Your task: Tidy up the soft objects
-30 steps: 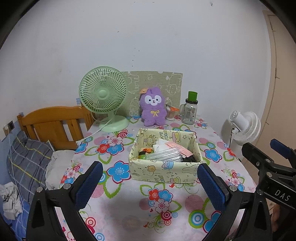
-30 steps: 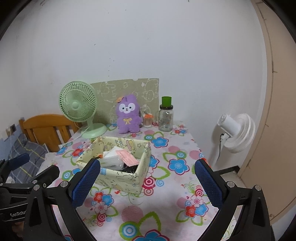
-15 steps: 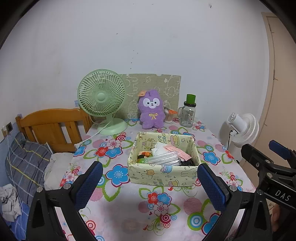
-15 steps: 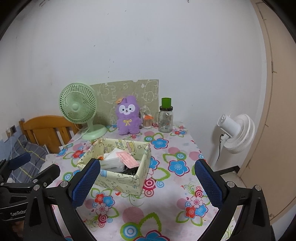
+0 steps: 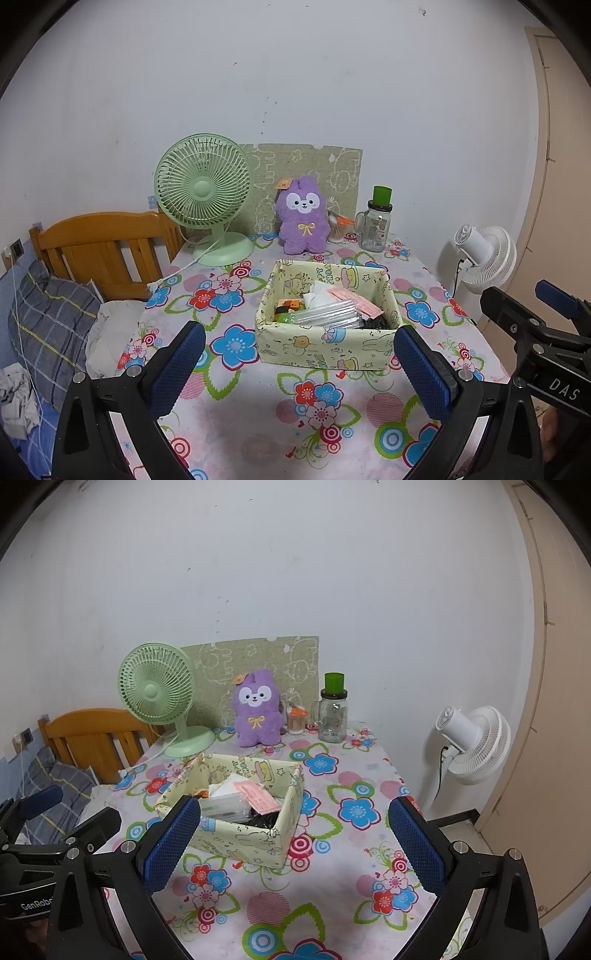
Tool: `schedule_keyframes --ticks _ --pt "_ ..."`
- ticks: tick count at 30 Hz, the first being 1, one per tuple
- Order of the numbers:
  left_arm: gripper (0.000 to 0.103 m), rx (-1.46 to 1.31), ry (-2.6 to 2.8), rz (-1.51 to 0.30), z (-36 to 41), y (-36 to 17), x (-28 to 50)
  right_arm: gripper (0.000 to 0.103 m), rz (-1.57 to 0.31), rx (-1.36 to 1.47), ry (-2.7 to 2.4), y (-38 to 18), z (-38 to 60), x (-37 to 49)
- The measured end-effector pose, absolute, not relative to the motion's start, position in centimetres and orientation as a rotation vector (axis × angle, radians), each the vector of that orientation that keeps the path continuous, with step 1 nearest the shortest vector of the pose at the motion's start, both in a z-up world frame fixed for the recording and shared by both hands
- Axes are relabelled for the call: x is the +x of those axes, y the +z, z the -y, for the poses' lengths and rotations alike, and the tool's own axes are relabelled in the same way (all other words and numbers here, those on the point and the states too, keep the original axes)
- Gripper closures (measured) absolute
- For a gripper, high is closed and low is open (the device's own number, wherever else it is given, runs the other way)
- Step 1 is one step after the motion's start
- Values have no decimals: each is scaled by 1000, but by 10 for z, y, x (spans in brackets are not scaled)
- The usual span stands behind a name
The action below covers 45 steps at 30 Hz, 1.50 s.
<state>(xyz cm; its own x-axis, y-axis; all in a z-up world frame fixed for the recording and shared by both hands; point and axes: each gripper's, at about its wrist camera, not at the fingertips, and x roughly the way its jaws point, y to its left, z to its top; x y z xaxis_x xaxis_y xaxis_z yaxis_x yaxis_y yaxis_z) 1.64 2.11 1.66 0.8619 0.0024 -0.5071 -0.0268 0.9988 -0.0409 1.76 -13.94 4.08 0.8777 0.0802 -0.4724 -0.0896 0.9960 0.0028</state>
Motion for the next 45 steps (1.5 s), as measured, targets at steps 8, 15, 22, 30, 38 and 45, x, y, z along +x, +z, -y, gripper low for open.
schedule_keyframes --ticks 8,15,22,30,38,45 --pt "0 -48 17 -534 -23 17 14 0 -490 -17 99 39 138 16" --pt "0 -50 11 -528 -24 18 11 0 -490 -14 100 40 138 15" --pt "0 -47 1 -531 -22 19 13 0 -493 -14 96 40 137 17" --pt "0 -49 2 -534 -22 19 14 0 -496 -14 96 40 136 18" --pt "0 -49 -1 -537 -22 17 15 0 -489 -17 88 39 135 18" --pt "0 -50 -1 -542 -21 16 15 0 -490 0 87 39 138 19"
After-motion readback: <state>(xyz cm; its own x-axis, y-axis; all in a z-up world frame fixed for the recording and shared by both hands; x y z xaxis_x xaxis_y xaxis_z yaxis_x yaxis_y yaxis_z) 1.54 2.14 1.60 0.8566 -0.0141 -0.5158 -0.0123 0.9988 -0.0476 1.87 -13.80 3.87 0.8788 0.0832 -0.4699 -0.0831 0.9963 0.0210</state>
